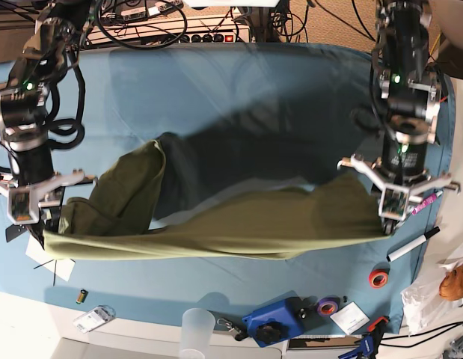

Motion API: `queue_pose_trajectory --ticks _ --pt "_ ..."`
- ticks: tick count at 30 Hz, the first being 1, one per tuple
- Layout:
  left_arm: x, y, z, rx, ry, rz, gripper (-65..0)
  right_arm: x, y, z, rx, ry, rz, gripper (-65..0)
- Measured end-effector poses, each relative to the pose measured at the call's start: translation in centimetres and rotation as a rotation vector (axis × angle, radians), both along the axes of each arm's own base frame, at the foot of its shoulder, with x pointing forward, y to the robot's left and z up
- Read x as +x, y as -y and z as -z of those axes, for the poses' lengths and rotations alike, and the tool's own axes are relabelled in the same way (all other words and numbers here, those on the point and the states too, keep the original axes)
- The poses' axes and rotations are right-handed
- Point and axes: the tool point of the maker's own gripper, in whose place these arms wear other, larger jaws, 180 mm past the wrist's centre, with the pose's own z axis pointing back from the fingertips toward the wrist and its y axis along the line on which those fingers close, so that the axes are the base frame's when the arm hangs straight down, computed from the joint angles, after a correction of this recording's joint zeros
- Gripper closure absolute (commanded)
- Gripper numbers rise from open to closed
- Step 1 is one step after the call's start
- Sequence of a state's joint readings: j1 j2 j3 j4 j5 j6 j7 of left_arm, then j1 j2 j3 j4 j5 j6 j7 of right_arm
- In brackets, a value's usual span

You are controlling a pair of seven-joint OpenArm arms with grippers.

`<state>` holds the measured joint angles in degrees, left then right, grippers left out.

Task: Layout the t-shirt on the table in an organized manner, then fold the t-shirt properly
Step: 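Lift the shirt with both grippers and spread it between them, then lay the shirt down and release it from both grippers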

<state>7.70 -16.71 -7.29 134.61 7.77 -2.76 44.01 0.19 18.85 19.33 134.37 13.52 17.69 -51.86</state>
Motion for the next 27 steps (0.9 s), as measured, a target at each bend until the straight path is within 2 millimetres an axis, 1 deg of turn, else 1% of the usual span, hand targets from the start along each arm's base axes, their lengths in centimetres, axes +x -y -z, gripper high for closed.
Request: queue_pose_trajectory --ticks 4,10,12,15,17,18,22,25,26,27 --pt "-1.3 -1.1 2.3 0.0 -0.08 -0.029 0.0 -0.2 -0.2 0.5 -0.004 -0.011 -0.01 0.0" --pt "-2.3 -0.8 3.6 -0.005 -0.111 -0.015 0.0 -0.2 0.1 0.4 -0.022 -0.003 0.002 0.0" --pt "-2.4 -0.8 3.7 -0.006 -0.115 -0.015 0.0 -0.4 -0.1 0.6 -0.026 -0.001 -0.005 0.0" --pt "-2.3 -0.6 3.3 -0.005 -0.092 -0.005 0.0 -0.6 0.0 1.2 -0.026 -0.02 -0.004 0.0" --pt "-2.0 -0.2 2.5 -0.004 -0.042 0.018 0.0 -0.3 0.0 1.0 -0.021 0.0 -0.012 0.0" --pt "-1.9 0.0 2.0 -0.005 -0.019 0.03 0.0 0.0 0.3 1.2 -0.011 0.002 -0.011 0.0" --pt "-1.6 1.6 1.6 -0.057 -0.003 0.116 0.0 1.9 2.5 3.3 0.029 -0.06 0.041 0.0" --pt "-0.5 1.9 -0.2 -0.072 0.059 0.134 0.0 3.8 3.7 3.6 0.074 -0.062 0.059 0.0" --pt "0.1 1.9 -0.4 -0.084 0.074 0.14 0.0 4.4 4.1 3.6 0.09 -0.062 0.063 0.0" --pt "0.8 1.9 0.1 -0.097 0.064 0.145 0.0 5.0 4.5 3.7 0.105 -0.064 0.069 0.0"
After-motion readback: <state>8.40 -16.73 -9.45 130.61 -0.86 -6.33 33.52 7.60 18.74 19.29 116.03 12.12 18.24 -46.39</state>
